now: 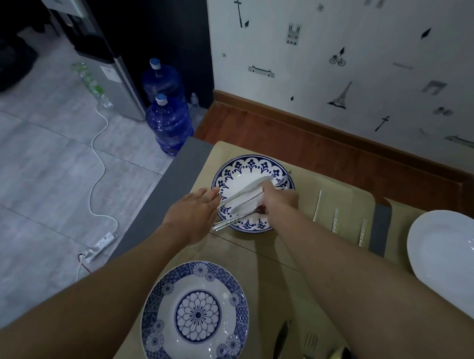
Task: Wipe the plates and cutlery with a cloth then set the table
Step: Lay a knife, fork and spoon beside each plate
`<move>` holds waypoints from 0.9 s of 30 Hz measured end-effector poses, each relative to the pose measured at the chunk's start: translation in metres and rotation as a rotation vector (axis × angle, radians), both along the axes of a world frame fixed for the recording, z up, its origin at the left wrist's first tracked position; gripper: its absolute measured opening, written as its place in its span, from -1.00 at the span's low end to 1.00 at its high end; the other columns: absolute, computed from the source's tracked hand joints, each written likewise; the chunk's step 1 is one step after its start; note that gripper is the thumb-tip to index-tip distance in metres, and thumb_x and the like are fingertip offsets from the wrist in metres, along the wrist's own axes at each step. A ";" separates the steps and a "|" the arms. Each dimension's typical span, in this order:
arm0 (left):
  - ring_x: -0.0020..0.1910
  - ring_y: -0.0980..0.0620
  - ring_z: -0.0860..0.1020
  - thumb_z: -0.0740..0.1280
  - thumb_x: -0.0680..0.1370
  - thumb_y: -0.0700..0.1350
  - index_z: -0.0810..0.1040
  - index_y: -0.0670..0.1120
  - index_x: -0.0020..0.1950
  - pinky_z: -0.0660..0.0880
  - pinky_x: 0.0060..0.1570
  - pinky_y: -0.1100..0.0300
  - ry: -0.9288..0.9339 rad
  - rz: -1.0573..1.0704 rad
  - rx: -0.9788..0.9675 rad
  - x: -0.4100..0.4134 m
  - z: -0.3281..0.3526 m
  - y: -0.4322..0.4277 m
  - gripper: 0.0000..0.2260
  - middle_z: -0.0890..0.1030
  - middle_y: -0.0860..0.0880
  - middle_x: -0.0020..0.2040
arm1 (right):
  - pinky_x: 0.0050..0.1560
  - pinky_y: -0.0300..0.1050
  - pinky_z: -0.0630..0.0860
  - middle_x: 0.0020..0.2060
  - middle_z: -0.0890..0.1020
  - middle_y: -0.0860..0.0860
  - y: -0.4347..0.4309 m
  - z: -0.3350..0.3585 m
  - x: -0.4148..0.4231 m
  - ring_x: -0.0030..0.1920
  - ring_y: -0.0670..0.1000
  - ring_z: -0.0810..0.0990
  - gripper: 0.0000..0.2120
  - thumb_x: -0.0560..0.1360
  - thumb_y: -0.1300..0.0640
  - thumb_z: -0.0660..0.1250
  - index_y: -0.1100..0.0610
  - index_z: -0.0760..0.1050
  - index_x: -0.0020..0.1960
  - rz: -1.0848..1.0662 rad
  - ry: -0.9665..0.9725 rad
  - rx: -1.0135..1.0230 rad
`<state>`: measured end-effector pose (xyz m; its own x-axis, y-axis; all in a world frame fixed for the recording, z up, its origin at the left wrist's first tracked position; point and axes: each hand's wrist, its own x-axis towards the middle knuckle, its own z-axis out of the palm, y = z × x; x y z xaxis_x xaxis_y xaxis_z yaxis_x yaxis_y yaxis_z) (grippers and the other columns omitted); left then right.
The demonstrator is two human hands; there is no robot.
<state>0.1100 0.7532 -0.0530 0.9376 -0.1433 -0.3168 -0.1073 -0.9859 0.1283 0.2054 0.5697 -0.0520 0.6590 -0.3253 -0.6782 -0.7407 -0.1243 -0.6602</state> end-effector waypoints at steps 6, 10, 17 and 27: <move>0.60 -0.07 0.10 -0.04 0.71 0.04 0.15 -0.06 0.60 0.06 0.57 -0.03 0.030 -0.010 0.102 0.002 0.002 -0.006 -0.54 0.14 -0.04 0.63 | -0.43 -0.17 0.29 -0.41 0.56 0.01 -0.021 0.014 -0.008 -0.41 -0.03 0.52 -0.78 0.58 0.11 0.33 0.20 0.59 -0.18 0.086 -0.121 -0.066; 0.52 -0.07 0.24 0.01 0.69 0.07 0.20 -0.06 0.57 0.11 0.54 -0.04 -0.091 0.055 0.096 0.006 0.011 -0.024 -0.54 0.31 -0.05 0.54 | -0.25 -0.11 0.52 -0.30 0.70 0.08 -0.039 0.017 -0.021 -0.40 -0.06 0.57 -0.80 0.58 0.15 0.34 0.22 0.66 -0.13 0.135 -0.103 0.005; 0.01 -0.06 0.56 0.25 0.64 -0.02 0.65 -0.09 0.21 0.53 0.04 0.04 -0.071 0.128 -0.058 0.016 0.016 -0.070 -0.72 0.53 -0.09 0.10 | -0.11 -0.03 0.61 -0.31 0.70 0.06 -0.073 0.022 -0.062 -0.28 -0.02 0.63 -0.88 0.57 0.22 0.39 0.17 0.69 -0.11 0.224 -0.112 -0.045; -0.17 0.00 0.58 0.33 0.59 -0.17 0.69 -0.17 0.00 0.42 -0.16 0.19 -0.003 0.347 -0.324 0.012 0.022 -0.089 -0.85 0.70 -0.10 -0.08 | -0.11 -0.04 0.65 -0.29 0.69 0.05 -0.118 0.032 -0.088 -0.34 -0.05 0.63 -0.84 0.56 0.28 0.39 0.08 0.61 -0.15 0.192 -0.123 -0.016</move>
<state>0.1216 0.6644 -0.0312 0.9484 0.0871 -0.3049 0.2201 -0.8729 0.4354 0.1172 0.4514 -0.0205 0.7871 -0.1965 -0.5847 -0.6167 -0.2664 -0.7407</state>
